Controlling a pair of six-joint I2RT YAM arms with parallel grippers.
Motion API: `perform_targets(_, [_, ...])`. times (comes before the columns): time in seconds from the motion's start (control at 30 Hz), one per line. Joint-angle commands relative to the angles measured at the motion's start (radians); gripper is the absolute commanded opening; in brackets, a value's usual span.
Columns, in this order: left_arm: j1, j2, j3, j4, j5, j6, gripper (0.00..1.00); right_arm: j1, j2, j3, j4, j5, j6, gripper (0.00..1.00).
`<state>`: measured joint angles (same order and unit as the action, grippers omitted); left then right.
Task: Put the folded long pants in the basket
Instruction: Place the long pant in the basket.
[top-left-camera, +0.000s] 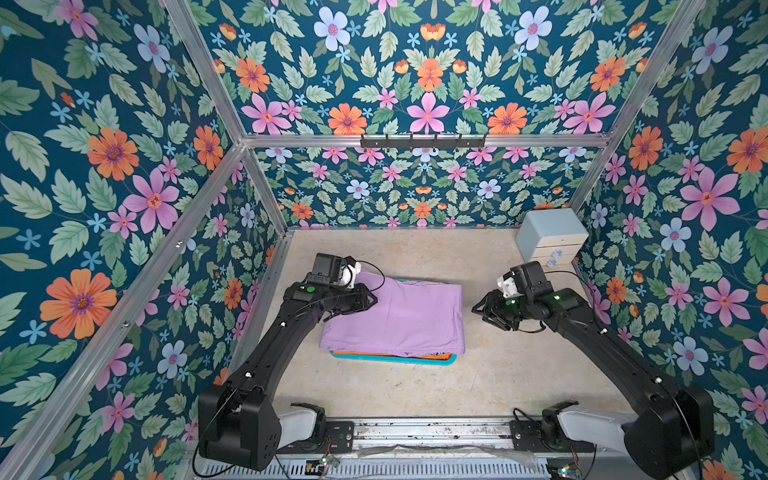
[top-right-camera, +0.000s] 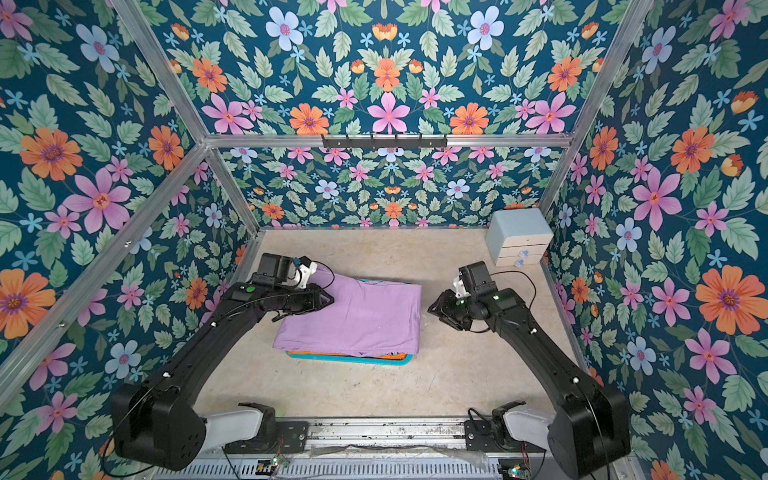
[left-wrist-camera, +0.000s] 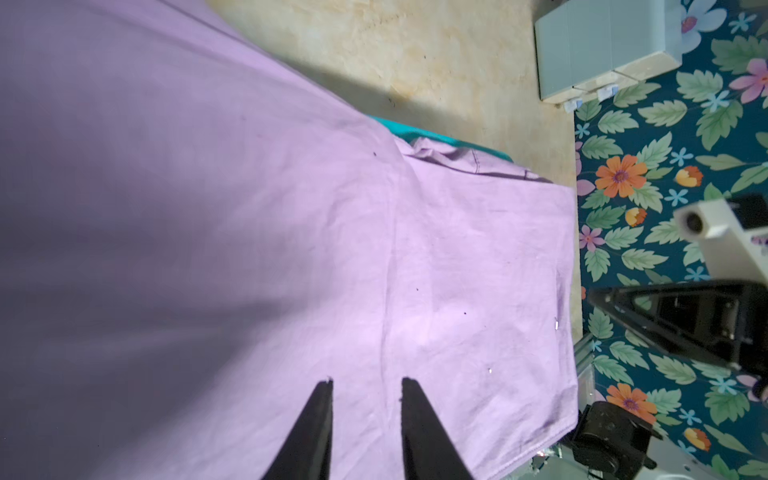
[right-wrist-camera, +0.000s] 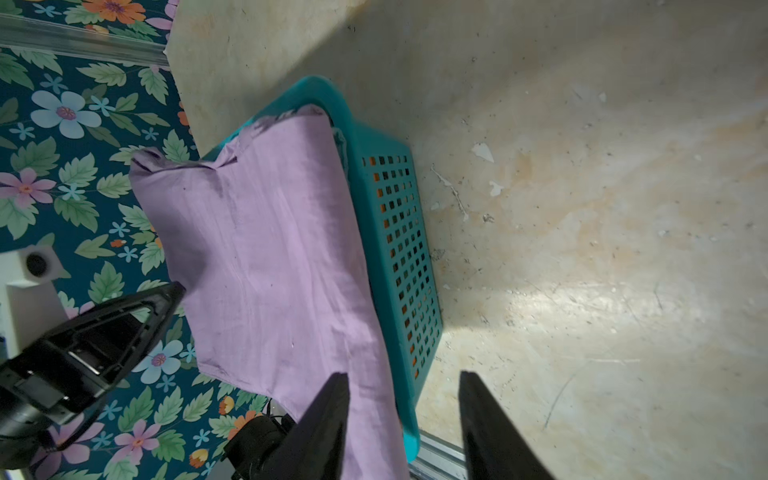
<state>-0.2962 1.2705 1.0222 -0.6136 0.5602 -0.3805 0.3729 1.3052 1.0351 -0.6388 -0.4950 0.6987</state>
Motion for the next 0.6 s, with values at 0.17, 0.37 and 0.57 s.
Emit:
perform_targets(0.17, [-0.079, -0.037, -0.115, 0.131, 0.008, -0.072, 0.27, 0.006, 0.168, 0.074, 0.302, -0.194, 0.106, 0.13])
perform_targets(0.37, [-0.08, -0.017, -0.155, 0.083, -0.092, -0.074, 0.22, -0.005, 0.283, 0.073, 0.309, -0.085, 0.068, 0.06])
perform_targets(0.57, [-0.078, -0.074, -0.099, -0.023, -0.186, -0.06, 0.26, -0.029, 0.294, 0.105, 0.195, 0.072, 0.004, 0.02])
